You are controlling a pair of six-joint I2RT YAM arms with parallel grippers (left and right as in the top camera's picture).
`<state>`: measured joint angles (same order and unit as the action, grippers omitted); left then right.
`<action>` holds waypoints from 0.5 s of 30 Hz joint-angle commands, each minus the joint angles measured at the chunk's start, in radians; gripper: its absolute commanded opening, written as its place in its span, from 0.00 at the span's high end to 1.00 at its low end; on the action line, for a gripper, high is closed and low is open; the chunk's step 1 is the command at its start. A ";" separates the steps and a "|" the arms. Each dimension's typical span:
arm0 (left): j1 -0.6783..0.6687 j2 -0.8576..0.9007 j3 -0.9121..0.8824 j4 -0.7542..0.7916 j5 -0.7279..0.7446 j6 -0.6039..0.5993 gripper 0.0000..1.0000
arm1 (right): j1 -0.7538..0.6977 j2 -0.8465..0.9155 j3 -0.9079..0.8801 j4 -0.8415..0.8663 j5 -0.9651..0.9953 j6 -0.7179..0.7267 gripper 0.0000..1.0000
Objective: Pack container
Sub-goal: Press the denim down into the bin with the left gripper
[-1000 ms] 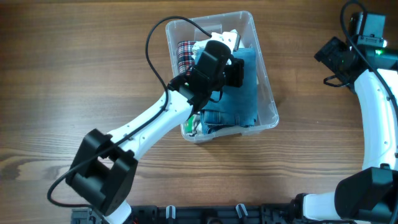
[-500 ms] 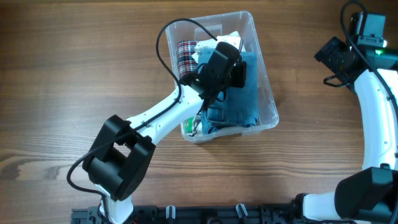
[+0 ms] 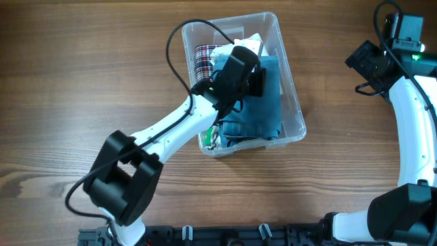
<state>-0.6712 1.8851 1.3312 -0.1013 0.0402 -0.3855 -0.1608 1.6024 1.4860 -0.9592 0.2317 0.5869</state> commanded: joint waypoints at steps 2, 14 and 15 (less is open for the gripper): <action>0.037 -0.141 -0.047 -0.029 -0.217 0.049 0.96 | -0.002 0.010 -0.003 0.003 -0.004 0.016 0.00; 0.043 0.071 -0.048 -0.093 -0.224 -0.046 0.96 | -0.002 0.010 -0.003 0.003 -0.004 0.016 0.00; 0.043 0.100 -0.048 -0.090 -0.212 -0.045 0.96 | -0.002 0.010 -0.003 0.004 -0.004 0.016 0.00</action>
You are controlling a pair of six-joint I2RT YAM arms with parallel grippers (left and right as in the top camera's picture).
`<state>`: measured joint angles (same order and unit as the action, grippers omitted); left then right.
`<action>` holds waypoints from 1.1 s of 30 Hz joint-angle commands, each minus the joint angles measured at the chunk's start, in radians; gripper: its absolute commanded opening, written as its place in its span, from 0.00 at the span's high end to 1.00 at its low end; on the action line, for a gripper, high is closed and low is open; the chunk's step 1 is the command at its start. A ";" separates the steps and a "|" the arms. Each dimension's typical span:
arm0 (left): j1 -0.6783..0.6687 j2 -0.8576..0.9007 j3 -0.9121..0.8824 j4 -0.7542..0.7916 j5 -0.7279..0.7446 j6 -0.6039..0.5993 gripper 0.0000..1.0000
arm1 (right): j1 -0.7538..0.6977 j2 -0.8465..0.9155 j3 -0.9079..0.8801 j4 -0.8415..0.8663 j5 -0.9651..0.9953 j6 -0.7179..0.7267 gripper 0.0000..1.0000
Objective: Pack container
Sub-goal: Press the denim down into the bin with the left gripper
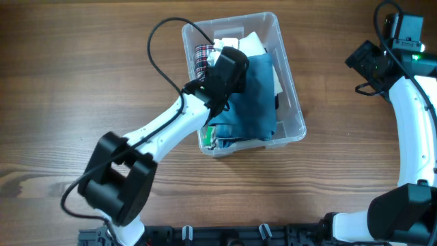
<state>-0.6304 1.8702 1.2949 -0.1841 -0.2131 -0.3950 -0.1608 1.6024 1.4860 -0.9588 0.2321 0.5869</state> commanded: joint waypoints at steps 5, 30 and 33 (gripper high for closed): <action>0.002 0.070 -0.012 0.078 0.036 0.015 0.96 | -0.002 0.011 -0.003 0.006 -0.005 0.016 0.00; -0.065 0.174 -0.012 0.337 0.337 -0.092 0.96 | -0.002 0.010 -0.003 0.006 -0.005 0.016 0.00; -0.070 0.205 -0.012 0.331 0.335 -0.090 0.96 | -0.002 0.010 -0.003 0.006 -0.005 0.016 0.00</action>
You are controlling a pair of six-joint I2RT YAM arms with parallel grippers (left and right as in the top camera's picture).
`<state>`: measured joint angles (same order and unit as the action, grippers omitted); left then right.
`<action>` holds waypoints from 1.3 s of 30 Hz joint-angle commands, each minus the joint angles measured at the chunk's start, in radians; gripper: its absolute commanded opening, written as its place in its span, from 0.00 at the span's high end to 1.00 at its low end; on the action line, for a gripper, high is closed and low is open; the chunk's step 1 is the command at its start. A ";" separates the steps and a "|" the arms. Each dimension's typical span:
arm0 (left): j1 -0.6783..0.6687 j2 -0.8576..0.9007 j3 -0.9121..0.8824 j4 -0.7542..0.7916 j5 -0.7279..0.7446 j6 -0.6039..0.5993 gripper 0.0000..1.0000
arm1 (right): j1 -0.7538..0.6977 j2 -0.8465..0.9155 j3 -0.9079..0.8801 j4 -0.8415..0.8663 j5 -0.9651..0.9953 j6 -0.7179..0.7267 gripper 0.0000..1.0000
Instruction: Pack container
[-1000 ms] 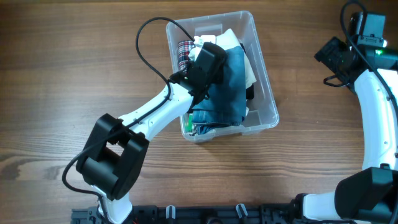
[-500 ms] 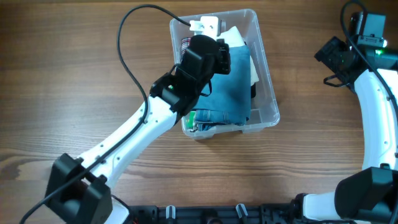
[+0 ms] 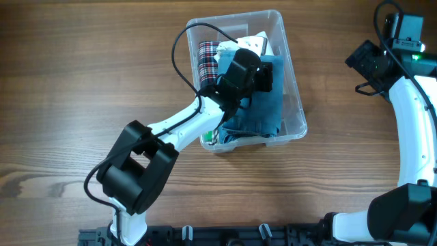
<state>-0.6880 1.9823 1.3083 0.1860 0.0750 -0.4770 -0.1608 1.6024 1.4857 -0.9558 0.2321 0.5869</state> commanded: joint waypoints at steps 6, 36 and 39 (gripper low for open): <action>0.011 -0.010 -0.025 0.028 0.043 0.002 0.96 | -0.002 0.010 -0.002 0.003 -0.005 0.016 0.00; 0.345 -0.333 -0.025 -0.826 0.003 -0.007 0.00 | -0.002 0.011 -0.002 0.003 -0.005 0.016 0.00; 0.345 -0.290 -0.025 -0.835 0.007 -0.011 0.01 | -0.002 0.010 -0.002 0.002 -0.005 0.016 0.00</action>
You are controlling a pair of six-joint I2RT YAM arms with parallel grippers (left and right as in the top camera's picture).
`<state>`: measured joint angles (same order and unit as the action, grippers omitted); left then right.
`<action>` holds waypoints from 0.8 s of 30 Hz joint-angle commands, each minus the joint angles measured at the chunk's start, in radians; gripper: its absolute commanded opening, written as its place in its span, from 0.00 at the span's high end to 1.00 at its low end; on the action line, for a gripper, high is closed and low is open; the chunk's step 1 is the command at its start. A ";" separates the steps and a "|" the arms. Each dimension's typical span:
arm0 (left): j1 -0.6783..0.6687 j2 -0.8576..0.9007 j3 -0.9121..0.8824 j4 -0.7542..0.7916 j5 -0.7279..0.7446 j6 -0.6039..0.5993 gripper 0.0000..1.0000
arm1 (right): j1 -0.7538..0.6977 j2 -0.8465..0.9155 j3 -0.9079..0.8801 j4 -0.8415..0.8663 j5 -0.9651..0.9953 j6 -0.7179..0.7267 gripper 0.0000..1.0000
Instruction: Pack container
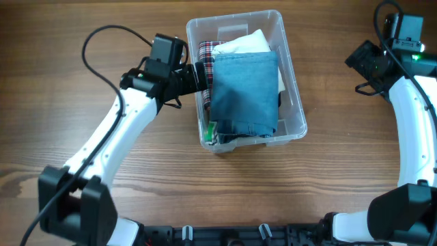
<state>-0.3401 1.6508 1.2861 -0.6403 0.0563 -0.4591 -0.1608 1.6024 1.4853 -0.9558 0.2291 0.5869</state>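
Observation:
A clear plastic container (292, 102) stands at the middle of the wooden table in the overhead view. A folded blue cloth (244, 89) lies flat on top of its contents. A white cloth (239, 44) shows at the far end, a plaid cloth (205, 56) along the left wall, and a bit of green (210, 128) at the near left corner. My left gripper (199, 76) sits at the container's left rim, its jaws looking spread with nothing between them. My right gripper (363, 63) rests far off at the right edge, its fingers too dark to read.
The left arm's black cable (109, 41) loops over the table to the left of the container. The right arm's white link (416, 130) runs down the right edge. Black mounts (259, 232) line the front edge.
My left gripper has left the inside of the container, where it was over the blue cloth, and is now at the left rim. The blue cloth lies flatter and squarer. The right arm has not moved.
My left gripper was over the blue cloth inside the container at all three earlier moments, at slightly different spots, and the container shifted a little. Now the gripper is out at the left rim and the blue cloth lies spread flat on top.

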 commanded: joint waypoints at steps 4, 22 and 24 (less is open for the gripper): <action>-0.004 0.080 -0.003 -0.025 0.026 -0.029 0.14 | -0.002 0.011 -0.002 0.002 -0.002 0.016 0.00; -0.005 0.104 -0.003 -0.018 0.025 -0.028 0.73 | -0.002 0.010 -0.002 0.003 -0.002 0.016 0.00; -0.005 0.104 -0.003 -0.018 0.026 -0.028 0.78 | -0.002 0.011 -0.002 0.003 -0.001 0.016 0.00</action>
<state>-0.3542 1.7382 1.2861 -0.6468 0.1123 -0.4843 -0.1608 1.6024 1.4853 -0.9558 0.2291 0.5869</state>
